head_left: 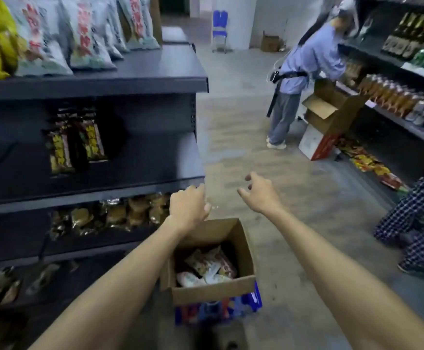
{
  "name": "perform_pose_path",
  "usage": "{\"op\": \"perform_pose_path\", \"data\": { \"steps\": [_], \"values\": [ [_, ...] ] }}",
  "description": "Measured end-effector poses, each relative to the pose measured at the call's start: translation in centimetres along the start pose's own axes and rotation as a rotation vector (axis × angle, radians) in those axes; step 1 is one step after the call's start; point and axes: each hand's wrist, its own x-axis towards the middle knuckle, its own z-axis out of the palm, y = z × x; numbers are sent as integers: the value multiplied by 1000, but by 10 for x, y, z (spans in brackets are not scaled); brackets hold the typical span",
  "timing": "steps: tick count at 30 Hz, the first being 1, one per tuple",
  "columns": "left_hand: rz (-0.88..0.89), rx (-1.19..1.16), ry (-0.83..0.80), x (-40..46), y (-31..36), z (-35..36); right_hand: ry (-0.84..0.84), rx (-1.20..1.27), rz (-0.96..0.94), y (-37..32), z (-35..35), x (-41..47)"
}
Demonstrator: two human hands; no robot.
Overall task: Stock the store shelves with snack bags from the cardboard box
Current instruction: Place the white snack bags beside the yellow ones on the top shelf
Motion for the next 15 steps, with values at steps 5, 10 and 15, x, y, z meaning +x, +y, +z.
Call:
{"op": "perform_pose_path", "data": {
  "steps": [5,10,15],
  "values": [
    [-99,-89,-156,-6,26,103,-198,-17,32,74,70,15],
    [-209,-157,-349,-33,35,183,-379,-23,35,117,143,13],
    [-334,-225,-520,-43,23,257,-526,-59,100,155,215,15]
  ]
}}
